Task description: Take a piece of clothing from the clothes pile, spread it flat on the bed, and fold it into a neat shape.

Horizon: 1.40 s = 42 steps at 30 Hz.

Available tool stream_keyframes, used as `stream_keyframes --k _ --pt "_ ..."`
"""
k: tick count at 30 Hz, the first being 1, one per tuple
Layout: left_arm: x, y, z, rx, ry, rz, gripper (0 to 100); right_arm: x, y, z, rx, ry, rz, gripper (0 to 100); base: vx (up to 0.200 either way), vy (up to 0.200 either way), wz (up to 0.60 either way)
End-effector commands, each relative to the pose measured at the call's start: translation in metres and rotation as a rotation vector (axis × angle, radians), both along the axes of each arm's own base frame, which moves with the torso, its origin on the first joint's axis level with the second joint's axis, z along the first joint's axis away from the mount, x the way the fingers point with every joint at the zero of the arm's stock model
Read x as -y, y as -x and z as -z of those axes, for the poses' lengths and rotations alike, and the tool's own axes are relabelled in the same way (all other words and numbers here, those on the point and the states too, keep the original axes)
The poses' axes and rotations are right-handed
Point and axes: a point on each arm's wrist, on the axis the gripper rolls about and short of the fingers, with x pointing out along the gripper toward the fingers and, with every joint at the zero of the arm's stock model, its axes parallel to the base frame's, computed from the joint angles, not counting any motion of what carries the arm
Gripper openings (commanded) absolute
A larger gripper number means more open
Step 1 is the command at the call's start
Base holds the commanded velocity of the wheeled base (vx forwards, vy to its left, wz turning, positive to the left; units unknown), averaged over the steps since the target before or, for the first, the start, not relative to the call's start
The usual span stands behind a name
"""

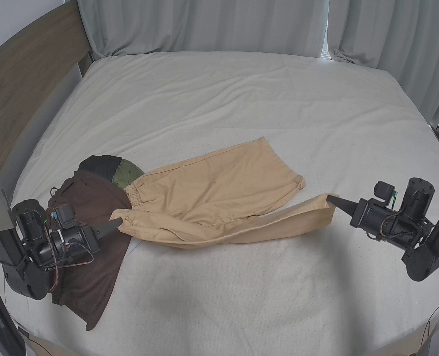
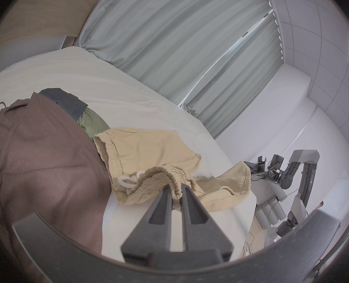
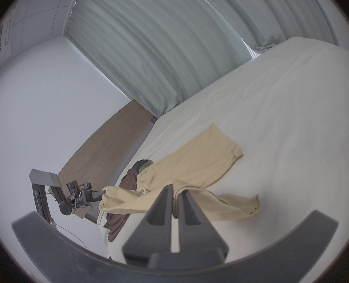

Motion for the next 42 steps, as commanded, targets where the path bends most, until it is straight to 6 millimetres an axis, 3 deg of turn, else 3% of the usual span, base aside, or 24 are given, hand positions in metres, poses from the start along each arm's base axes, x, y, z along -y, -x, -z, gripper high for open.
stream_keyframes --k 1,32,42 --pt "0.003 -0.010 -0.002 0.014 0.013 -0.004 0 0.001 -0.012 -0.011 0.045 -0.022 0.011 0 0.000 0.000 0.00" --pt "0.005 -0.029 -0.002 0.002 0.055 -0.125 0 -0.004 -0.083 -0.041 0.143 -0.064 0.024 0 0.000 0.000 0.00" --pt "0.003 -0.033 -0.003 0.014 0.054 -0.147 0 -0.013 -0.118 -0.047 0.150 -0.066 0.013 0 0.000 0.000 0.00"
